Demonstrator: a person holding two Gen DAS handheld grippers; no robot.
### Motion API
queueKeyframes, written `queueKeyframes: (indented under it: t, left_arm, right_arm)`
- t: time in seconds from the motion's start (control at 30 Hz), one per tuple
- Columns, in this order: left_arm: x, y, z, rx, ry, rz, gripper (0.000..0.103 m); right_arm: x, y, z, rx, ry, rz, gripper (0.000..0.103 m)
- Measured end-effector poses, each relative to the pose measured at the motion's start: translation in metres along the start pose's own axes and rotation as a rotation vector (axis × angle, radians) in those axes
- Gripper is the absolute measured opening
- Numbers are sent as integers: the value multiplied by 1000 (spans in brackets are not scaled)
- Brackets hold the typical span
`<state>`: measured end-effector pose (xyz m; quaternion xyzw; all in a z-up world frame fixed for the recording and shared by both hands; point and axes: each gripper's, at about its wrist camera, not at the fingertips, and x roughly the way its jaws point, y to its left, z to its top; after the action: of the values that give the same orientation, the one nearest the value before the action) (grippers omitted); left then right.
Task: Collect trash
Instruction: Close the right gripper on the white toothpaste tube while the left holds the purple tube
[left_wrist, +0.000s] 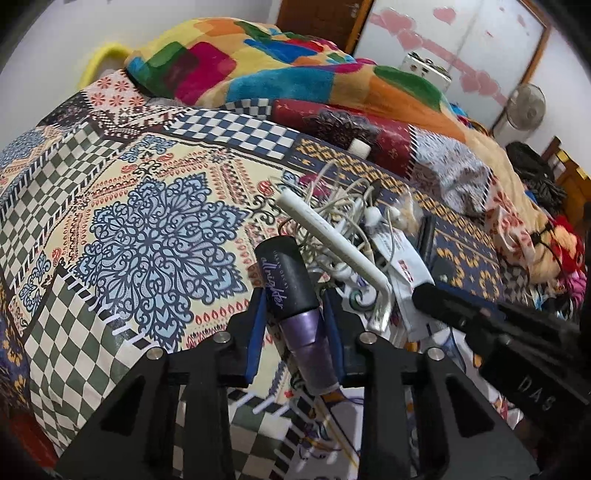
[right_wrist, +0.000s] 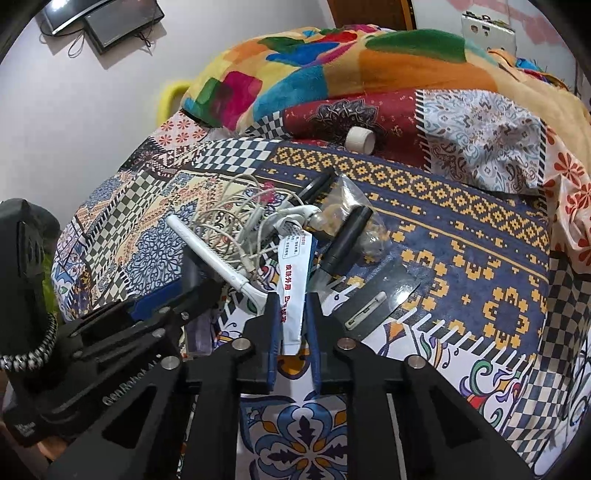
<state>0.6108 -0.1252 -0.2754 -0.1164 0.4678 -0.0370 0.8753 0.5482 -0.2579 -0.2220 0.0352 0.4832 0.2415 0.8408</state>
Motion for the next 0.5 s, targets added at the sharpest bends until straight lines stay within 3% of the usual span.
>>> queueKeyframes:
  t: [0.5]
  left_arm:
    - [-44,5,-33,124,15,24,26]
  right_arm:
    - [-42,5,-37,-58,16,-59,2]
